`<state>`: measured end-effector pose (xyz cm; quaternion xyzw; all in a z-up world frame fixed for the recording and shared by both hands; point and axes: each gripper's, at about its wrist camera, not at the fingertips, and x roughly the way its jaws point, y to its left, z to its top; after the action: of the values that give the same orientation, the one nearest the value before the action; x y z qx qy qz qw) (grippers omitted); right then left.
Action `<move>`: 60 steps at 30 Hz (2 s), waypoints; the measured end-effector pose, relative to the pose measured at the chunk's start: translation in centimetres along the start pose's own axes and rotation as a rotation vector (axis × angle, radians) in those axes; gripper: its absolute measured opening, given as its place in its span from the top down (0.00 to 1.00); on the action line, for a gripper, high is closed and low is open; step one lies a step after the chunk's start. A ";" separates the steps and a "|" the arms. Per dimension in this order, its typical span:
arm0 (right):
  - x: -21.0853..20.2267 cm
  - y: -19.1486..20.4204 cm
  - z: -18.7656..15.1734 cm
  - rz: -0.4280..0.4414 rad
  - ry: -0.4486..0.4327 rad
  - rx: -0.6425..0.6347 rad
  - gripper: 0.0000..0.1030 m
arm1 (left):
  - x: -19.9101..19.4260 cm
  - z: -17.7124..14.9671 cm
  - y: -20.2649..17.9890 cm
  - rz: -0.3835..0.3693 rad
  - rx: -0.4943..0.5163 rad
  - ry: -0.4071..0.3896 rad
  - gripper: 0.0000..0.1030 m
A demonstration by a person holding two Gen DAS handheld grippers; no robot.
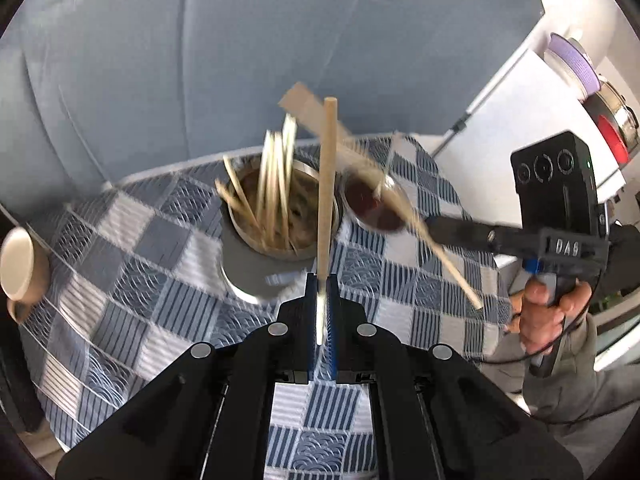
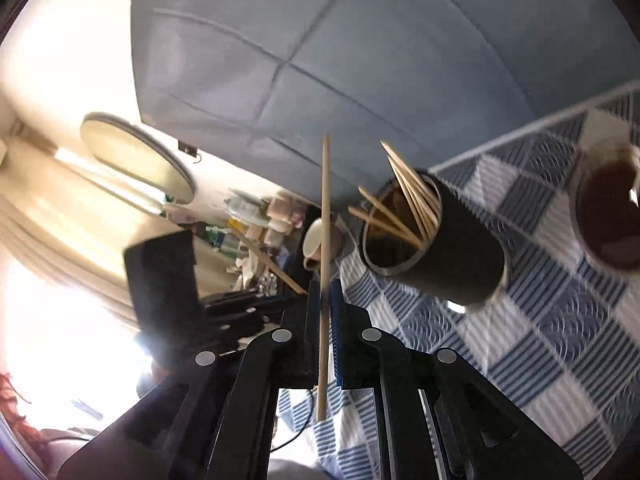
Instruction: Organize utensils
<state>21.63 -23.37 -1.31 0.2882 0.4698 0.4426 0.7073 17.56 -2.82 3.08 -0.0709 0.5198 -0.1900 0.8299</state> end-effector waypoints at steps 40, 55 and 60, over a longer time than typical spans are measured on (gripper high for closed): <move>5.6 -4.3 0.1 -0.322 0.242 -0.173 0.70 | 2.5 5.6 4.9 0.077 -0.049 -0.038 0.41; 13.2 -6.1 -7.6 -0.480 0.496 -0.742 0.70 | 1.0 -4.2 13.2 0.172 -0.368 -0.019 0.19; 16.4 -5.9 -8.8 -0.482 0.557 -0.908 0.70 | 1.5 -8.6 14.9 0.194 -0.446 0.027 0.19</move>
<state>18.39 -11.30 -16.33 -0.2862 0.4535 0.4855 0.6904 14.10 10.99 -6.78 -0.1994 0.5643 0.0090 0.8011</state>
